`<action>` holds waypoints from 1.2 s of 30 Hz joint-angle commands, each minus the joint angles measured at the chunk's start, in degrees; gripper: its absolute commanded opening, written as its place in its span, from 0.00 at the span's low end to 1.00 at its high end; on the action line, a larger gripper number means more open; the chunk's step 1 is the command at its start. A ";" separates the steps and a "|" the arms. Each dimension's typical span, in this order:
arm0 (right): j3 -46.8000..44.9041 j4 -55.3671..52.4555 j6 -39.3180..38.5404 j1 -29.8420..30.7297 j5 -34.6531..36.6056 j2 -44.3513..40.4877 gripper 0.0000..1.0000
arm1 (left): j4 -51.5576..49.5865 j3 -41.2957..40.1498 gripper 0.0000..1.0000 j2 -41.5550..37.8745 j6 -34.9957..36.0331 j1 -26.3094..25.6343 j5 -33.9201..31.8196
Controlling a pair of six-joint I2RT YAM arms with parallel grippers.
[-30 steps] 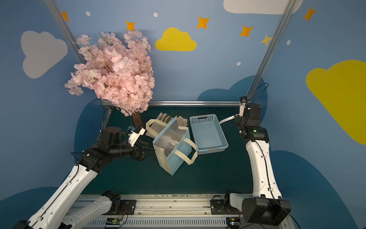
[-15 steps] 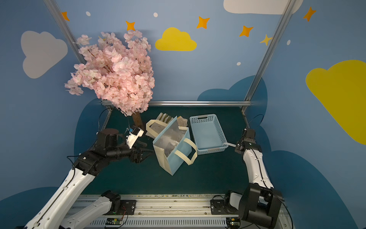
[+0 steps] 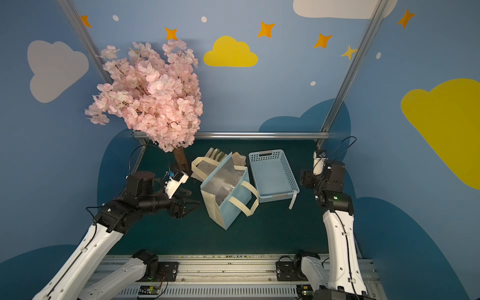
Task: Place the ice pack in the delivery bag
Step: Place the adhesive seal in the bin, then close the delivery bag at the center of the board.
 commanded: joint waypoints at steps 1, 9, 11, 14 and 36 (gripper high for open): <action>0.42 5.53 -7.98 5.47 -24.13 0.87 0.90 | 1.52 -2.14 0.85 -1.12 -0.31 -0.18 1.33; 0.30 5.06 -20.26 15.22 -38.84 12.07 0.98 | 17.87 -10.81 0.85 -0.23 -8.00 -2.41 1.81; 1.13 6.54 -20.66 16.42 -41.57 14.99 0.98 | 21.64 -11.62 0.83 1.80 -8.06 -3.45 1.25; 4.38 6.38 -21.43 19.03 -44.22 19.87 0.98 | 25.34 -11.21 0.76 5.82 -7.07 -4.16 0.99; 11.96 -8.30 -21.81 25.10 -46.63 20.39 0.00 | 22.34 -8.94 0.03 1.82 1.30 5.18 2.69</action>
